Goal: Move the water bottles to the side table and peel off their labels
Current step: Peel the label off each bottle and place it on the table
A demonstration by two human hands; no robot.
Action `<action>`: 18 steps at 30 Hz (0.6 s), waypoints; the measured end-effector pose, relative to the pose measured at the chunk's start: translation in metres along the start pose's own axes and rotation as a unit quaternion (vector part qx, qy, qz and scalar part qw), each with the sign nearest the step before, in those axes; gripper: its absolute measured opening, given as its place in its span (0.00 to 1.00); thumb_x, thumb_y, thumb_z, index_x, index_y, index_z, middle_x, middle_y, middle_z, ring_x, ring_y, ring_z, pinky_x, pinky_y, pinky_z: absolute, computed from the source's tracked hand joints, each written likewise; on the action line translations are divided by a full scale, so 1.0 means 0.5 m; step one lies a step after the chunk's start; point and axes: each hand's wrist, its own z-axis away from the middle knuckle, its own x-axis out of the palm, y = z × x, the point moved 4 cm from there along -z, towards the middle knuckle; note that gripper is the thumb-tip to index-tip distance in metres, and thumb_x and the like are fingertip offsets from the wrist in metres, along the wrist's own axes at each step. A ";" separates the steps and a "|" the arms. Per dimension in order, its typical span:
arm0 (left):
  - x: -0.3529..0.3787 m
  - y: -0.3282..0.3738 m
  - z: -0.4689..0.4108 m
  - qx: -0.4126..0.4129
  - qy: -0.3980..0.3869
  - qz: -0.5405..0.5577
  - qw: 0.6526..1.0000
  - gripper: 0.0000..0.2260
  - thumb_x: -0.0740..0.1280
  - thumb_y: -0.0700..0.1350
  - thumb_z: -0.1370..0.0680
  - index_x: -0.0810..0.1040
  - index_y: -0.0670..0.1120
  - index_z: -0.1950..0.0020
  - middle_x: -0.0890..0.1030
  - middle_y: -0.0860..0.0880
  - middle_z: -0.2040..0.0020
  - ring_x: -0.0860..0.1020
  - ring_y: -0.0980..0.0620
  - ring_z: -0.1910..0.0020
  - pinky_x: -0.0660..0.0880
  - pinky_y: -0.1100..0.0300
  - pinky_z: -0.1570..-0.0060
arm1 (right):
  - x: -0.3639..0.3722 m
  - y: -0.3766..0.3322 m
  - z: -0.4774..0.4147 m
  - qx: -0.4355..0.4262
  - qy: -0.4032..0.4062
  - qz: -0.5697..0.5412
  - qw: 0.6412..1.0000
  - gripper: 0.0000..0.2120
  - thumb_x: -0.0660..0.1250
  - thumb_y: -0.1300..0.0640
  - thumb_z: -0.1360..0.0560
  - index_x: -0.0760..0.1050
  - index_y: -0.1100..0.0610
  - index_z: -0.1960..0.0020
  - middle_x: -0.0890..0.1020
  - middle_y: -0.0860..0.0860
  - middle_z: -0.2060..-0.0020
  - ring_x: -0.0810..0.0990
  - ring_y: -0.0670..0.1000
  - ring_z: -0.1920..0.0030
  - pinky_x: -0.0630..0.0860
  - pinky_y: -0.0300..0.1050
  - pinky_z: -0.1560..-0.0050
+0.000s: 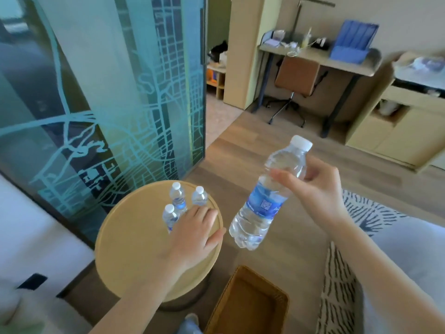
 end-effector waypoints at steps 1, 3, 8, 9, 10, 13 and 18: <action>-0.025 0.019 -0.022 -0.008 0.003 0.040 0.999 0.25 0.54 0.60 0.20 0.80 0.43 0.41 0.81 0.49 0.48 0.79 0.47 0.49 0.77 0.54 0.53 | -0.019 -0.023 -0.002 -0.009 0.003 -0.014 1.000 0.05 0.79 0.50 0.32 0.85 0.48 0.58 0.87 0.45 0.64 0.84 0.40 0.64 0.75 0.31 0.65; -0.070 0.056 -0.054 -0.035 -0.002 0.137 0.990 0.28 0.49 0.64 0.19 0.77 0.46 0.35 0.79 0.53 0.42 0.74 0.54 0.41 0.72 0.58 0.47 | -0.052 -0.058 -0.005 -0.018 0.007 -0.033 0.999 0.05 0.77 0.49 0.32 0.85 0.49 0.59 0.88 0.47 0.63 0.85 0.42 0.63 0.76 0.31 0.65; -0.131 0.163 -0.092 -0.045 -0.037 0.374 0.926 0.24 0.50 0.64 0.18 0.76 0.53 0.35 0.81 0.56 0.41 0.77 0.56 0.37 0.74 0.50 0.39 | -0.112 -0.085 -0.001 -0.006 0.009 -0.047 0.999 0.06 0.75 0.48 0.30 0.86 0.47 0.63 0.86 0.45 0.67 0.84 0.40 0.65 0.74 0.29 0.66; -0.130 0.187 -0.094 -0.035 -0.070 0.411 0.908 0.24 0.51 0.65 0.18 0.76 0.53 0.33 0.82 0.54 0.40 0.78 0.52 0.37 0.74 0.47 0.39 | -0.121 -0.082 0.002 0.001 0.010 -0.049 0.999 0.07 0.74 0.48 0.29 0.86 0.48 0.64 0.86 0.45 0.68 0.84 0.40 0.66 0.74 0.29 0.66; -0.126 0.209 -0.092 -0.025 -0.099 0.437 0.894 0.25 0.52 0.66 0.18 0.75 0.54 0.32 0.82 0.53 0.40 0.78 0.51 0.37 0.74 0.45 0.39 | -0.129 -0.077 0.006 0.010 0.011 -0.051 0.999 0.08 0.74 0.48 0.29 0.86 0.49 0.64 0.86 0.45 0.68 0.83 0.40 0.67 0.74 0.29 0.66; -0.116 0.260 -0.080 -0.025 -0.149 0.491 0.858 0.21 0.59 0.68 0.22 0.72 0.61 0.32 0.82 0.58 0.38 0.79 0.56 0.38 0.74 0.47 0.40 | -0.148 -0.055 0.018 0.042 0.021 -0.059 0.997 0.08 0.76 0.48 0.29 0.86 0.51 0.64 0.87 0.48 0.67 0.84 0.42 0.66 0.75 0.31 0.66; -0.080 0.297 -0.072 -0.092 -0.206 0.518 0.825 0.23 0.74 0.68 0.33 0.75 0.64 0.41 0.85 0.58 0.49 0.84 0.59 0.52 0.76 0.59 0.54 | -0.171 -0.021 0.028 0.091 0.041 -0.053 0.994 0.15 0.77 0.46 0.30 0.86 0.59 0.59 0.87 0.56 0.62 0.84 0.47 0.64 0.78 0.38 0.63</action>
